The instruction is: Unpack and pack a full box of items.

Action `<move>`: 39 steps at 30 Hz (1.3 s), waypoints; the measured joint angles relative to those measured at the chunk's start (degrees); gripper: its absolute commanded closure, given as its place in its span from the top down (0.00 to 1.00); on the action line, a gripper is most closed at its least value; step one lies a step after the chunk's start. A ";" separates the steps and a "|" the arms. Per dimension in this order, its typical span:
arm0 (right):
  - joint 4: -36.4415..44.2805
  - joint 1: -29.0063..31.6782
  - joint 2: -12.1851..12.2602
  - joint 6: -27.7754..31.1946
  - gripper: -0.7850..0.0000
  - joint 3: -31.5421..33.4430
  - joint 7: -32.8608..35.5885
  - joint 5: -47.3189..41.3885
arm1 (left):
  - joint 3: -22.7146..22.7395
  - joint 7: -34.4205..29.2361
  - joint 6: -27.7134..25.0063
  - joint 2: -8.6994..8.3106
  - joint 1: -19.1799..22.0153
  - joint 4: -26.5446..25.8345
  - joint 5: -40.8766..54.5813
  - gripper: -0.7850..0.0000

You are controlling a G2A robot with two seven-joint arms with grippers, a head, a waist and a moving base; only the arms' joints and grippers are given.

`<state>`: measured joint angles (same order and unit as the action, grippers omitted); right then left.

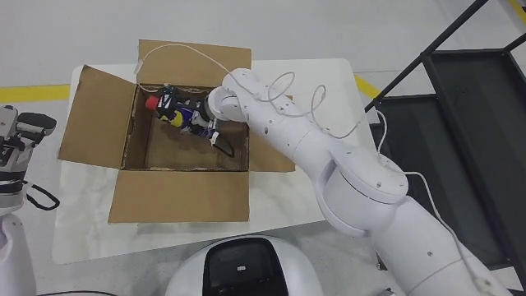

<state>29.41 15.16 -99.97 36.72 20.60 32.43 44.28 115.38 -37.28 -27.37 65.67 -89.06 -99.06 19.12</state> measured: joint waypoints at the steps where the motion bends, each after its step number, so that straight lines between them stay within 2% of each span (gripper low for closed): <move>1: 2.21 0.40 0.93 -0.57 0.00 0.63 0.89 0.26 | 0.00 0.00 0.00 0.00 0.00 0.00 0.00 1.00; 5: 14.53 3.94 6.08 -3.11 0.00 4.79 5.58 1.74 | 0.00 0.00 0.00 0.00 0.00 0.00 0.00 1.00; 8: 27.34 9.19 10.95 -5.44 0.00 9.94 10.93 3.70 | 0.00 0.00 0.00 0.00 0.00 0.00 0.00 1.00; 13: 51.23 23.21 18.84 -7.26 0.00 22.14 20.37 8.11 | 0.00 0.00 0.00 0.00 0.00 0.00 0.00 1.00; 15: 59.11 29.15 21.05 -6.67 0.00 27.11 21.49 9.43 | 0.00 0.00 0.00 0.00 0.00 0.00 0.00 1.00; 18: 66.84 36.42 23.11 -4.94 0.00 33.21 18.59 10.70 | 0.00 0.00 0.00 0.00 0.00 0.00 0.00 1.00; 24: 73.16 46.53 25.08 -2.33 0.00 41.59 4.27 13.57 | 0.00 0.00 0.00 0.00 0.00 0.00 0.00 1.00; 30: 75.50 52.32 26.01 -0.30 0.00 45.02 -9.41 19.65 | 0.00 0.00 0.00 0.00 0.00 0.00 0.00 1.00; 39: 75.51 53.04 26.13 -0.04 0.00 45.26 -10.94 20.53 | 0.00 0.00 0.00 0.00 0.00 0.00 0.00 1.00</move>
<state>104.92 68.20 -73.84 36.69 65.87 21.50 64.81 115.38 -37.28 -27.37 65.67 -89.06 -99.06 19.12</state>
